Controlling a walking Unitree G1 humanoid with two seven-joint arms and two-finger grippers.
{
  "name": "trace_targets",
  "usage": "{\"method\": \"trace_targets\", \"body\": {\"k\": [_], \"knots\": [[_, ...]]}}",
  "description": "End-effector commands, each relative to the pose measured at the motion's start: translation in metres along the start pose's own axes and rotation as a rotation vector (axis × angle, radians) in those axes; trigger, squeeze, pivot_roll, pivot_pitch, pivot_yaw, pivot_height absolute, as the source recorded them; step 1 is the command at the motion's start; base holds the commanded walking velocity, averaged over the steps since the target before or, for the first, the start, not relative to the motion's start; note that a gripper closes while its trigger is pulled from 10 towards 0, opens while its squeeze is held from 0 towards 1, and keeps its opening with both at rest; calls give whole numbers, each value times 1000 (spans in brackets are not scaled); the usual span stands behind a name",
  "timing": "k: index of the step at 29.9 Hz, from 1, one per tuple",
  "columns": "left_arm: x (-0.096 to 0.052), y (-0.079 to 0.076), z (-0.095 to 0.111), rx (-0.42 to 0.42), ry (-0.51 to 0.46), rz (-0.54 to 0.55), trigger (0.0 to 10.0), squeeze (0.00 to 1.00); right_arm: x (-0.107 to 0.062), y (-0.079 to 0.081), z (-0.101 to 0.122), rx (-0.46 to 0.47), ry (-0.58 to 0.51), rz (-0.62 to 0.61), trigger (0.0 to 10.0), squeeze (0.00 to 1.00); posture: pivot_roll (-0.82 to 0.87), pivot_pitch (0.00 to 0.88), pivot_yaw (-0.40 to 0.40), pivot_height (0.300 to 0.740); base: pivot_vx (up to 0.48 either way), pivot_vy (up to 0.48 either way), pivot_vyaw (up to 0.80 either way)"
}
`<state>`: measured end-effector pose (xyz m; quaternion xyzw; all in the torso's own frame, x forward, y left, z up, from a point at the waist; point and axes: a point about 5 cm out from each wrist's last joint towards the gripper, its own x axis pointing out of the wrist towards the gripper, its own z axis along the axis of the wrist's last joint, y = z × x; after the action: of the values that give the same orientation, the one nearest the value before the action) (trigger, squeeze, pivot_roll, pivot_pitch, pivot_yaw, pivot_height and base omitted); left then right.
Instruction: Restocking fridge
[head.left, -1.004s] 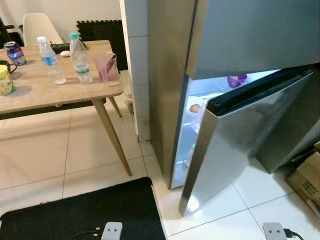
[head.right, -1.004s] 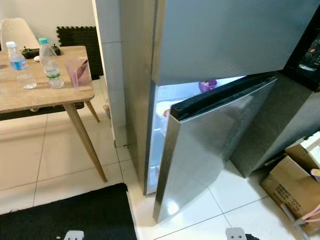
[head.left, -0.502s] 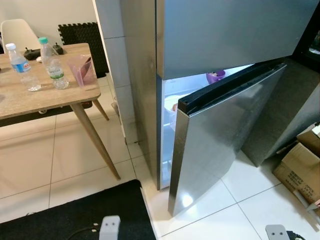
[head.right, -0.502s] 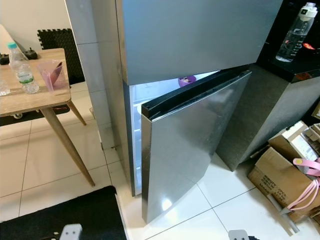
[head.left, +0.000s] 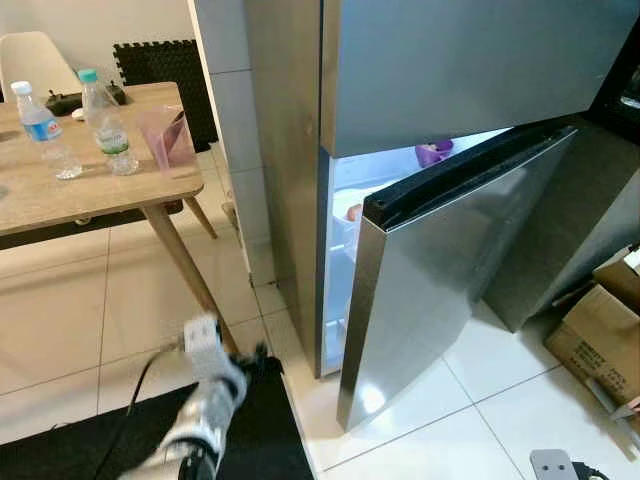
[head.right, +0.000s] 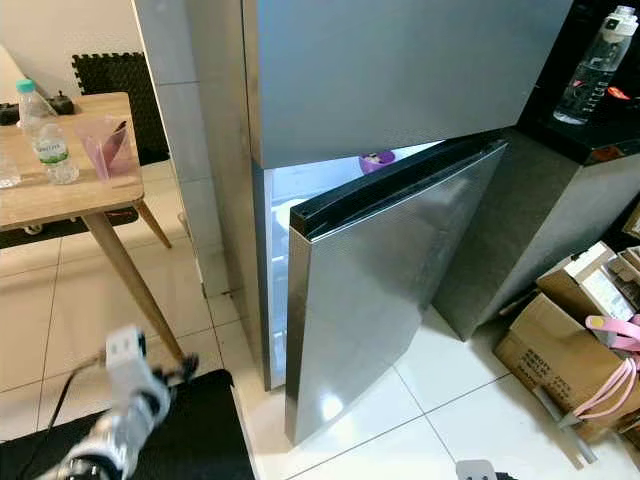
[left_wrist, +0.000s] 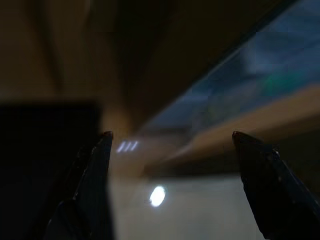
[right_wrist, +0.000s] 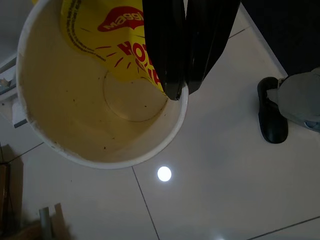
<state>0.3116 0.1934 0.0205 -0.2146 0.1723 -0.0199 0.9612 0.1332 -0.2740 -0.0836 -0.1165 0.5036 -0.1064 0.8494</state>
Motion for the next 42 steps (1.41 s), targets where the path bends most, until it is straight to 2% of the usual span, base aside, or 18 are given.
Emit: {"method": "trace_targets", "body": {"k": [1, 5, 8, 11, 13, 14, 16, 20, 26, 34, 35, 42], "knots": [[6, -11, 13, -4, -60, -67, 10000, 0, 0, 1, -4, 18, 16, -2, 10000, 0, -89, 0, -23, 740, 0, 0, 0], [14, -27, 32, 7, -128, -135, 10000, 0, -1, 1, -4, 22, 21, 2, 10000, 0, -89, 0, -23, 740, 0, 0, -200], [17, -33, 39, 24, -151, -166, 10000, 0, -1, 1, -4, 24, 23, 5, 10000, 0, -91, 0, -22, 740, 0, 0, -800], [19, -42, 41, 131, -147, -202, 10000, 0, 0, 1, -4, 21, 24, 2, 10000, 0, -91, 0, -22, 740, 0, 0, -800], [19, -43, 41, 153, -148, -206, 10000, 0, -1, 1, -5, 21, 24, 1, 10000, 0, -91, 0, -22, 740, 0, 0, -800], [19, -39, 43, 259, -150, -139, 10000, 0, -1, 1, -5, 33, 21, 4, 10000, 0, -91, 0, -21, 740, 0, 0, -800], [19, -37, 44, 289, -153, -116, 10000, 0, -1, 1, -5, 42, 18, 7, 10000, 0, -91, 0, -21, 740, 0, 0, -800], [17, -24, 56, 243, -213, 0, 10000, 0, -1, 2, -5, 24, 15, 11, 10000, 0, -92, 0, -21, 740, 0, 0, 0], [17, -24, 60, 242, -233, 3, 10000, 0, -1, 2, -5, 25, 15, 10, 10000, 0, -92, 0, -23, 740, 0, 0, 0], [21, -41, 53, 254, -222, -68, 10000, 0, -1, 2, -5, 26, 13, 10, 10000, 0, -92, 0, -20, 740, 0, 0, 0], [22, -48, 53, 244, -228, -98, 10000, 0, -1, 2, -5, 25, 14, 10, 10000, 0, -92, 0, -20, 740, 0, 0, 0], [25, -65, 50, 256, -223, -197, 10000, 0, -1, 1, -5, 24, 16, 9, 10000, 0, -90, 0, -18, 740, 0, 0, 0]]}}
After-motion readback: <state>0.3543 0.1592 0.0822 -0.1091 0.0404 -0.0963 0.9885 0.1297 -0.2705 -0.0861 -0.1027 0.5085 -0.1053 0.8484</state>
